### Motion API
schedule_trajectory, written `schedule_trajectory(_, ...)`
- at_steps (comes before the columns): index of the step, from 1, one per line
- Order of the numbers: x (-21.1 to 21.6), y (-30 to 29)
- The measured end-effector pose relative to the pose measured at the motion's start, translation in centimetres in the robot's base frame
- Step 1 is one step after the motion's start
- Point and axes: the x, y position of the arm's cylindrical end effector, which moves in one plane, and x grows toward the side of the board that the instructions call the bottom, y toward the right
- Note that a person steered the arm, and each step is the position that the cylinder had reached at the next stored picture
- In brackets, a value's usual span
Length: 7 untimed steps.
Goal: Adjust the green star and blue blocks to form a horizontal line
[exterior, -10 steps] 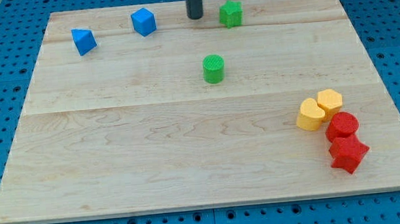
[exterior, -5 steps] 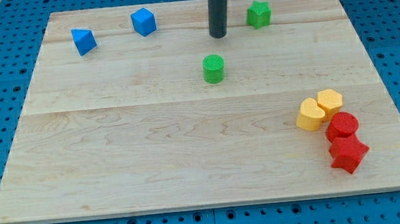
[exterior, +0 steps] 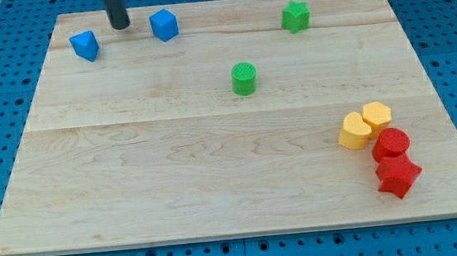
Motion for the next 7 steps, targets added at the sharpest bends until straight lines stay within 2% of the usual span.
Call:
schedule_trajectory(3,0.7,7.4)
schedule_trajectory(4,0.8,7.6)
schedule_trajectory(6,9.3,4.9)
schedule_trajectory(7,7.5,-2.6)
